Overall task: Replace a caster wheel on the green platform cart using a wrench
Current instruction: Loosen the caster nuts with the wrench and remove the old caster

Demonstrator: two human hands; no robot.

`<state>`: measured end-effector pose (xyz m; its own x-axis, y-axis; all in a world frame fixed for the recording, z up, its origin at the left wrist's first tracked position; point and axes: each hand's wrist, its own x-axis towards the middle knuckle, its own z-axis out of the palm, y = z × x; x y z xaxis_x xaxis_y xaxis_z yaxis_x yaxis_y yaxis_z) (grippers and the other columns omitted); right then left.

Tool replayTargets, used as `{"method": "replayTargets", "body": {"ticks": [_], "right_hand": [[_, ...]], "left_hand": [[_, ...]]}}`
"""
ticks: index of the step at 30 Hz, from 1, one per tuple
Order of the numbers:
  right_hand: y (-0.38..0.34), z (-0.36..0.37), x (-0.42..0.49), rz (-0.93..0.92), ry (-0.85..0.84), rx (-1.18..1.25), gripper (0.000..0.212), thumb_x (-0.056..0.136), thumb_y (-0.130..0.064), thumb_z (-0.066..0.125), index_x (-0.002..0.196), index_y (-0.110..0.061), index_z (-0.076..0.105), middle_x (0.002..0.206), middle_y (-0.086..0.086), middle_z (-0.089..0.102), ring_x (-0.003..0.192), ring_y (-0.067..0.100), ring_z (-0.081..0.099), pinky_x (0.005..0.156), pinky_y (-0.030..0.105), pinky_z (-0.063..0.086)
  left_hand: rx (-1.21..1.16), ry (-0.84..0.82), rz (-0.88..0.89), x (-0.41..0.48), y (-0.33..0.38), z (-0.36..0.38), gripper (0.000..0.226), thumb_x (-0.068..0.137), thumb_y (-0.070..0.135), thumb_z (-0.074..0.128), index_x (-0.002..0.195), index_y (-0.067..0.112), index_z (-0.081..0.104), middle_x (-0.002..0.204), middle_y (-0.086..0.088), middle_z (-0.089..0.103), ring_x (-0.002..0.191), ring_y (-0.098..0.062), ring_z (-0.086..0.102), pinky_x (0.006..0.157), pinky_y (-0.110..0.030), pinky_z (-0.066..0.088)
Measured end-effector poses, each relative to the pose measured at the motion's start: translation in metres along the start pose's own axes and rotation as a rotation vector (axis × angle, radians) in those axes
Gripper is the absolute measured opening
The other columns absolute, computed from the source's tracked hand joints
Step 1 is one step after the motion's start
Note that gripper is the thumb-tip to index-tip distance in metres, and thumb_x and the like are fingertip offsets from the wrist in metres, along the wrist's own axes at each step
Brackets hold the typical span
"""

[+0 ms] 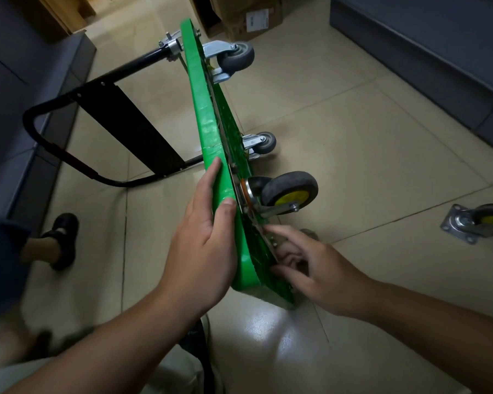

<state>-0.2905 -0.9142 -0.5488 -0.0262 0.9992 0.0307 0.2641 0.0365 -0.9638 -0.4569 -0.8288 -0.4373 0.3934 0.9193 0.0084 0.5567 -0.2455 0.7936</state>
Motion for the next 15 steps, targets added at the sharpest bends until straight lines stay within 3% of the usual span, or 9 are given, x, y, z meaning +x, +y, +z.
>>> {"method": "replayTargets", "body": {"ticks": [4, 8, 15], "right_hand": [[0.011, -0.001, 0.018, 0.025, 0.052, -0.046, 0.042, 0.094, -0.009, 0.071, 0.118, -0.04, 0.056, 0.097, -0.012, 0.07, 0.09, 0.002, 0.069, 0.078, 0.023, 0.057], [0.017, -0.012, 0.04, 0.048, 0.153, -0.145, 0.022, 0.091, -0.01, 0.075, 0.1, -0.028, 0.066, 0.089, -0.004, 0.074, 0.077, 0.006, 0.072, 0.075, 0.041, 0.06], [0.028, 0.003, 0.044, 0.105, 0.124, -0.195, 0.02, 0.091, -0.023, 0.073, 0.105, -0.033, 0.063, 0.102, -0.007, 0.073, 0.097, 0.022, 0.073, 0.084, 0.052, 0.058]], "left_hand": [[0.011, 0.003, -0.006, 0.0, -0.001, -0.001, 0.058, 0.096, 0.055, 0.032, 0.152, 0.064, 0.025, 0.152, 0.019, 0.049, 0.133, -0.009, 0.053, 0.11, -0.05, 0.047], [-0.002, 0.001, -0.007, 0.0, 0.0, 0.0, 0.058, 0.095, 0.055, 0.033, 0.152, 0.064, 0.026, 0.152, 0.019, 0.049, 0.134, -0.01, 0.053, 0.11, -0.05, 0.047], [-0.013, 0.004, -0.007, 0.001, -0.001, 0.001, 0.058, 0.094, 0.056, 0.034, 0.151, 0.064, 0.027, 0.152, 0.017, 0.049, 0.133, -0.013, 0.055, 0.109, -0.052, 0.048]]}}
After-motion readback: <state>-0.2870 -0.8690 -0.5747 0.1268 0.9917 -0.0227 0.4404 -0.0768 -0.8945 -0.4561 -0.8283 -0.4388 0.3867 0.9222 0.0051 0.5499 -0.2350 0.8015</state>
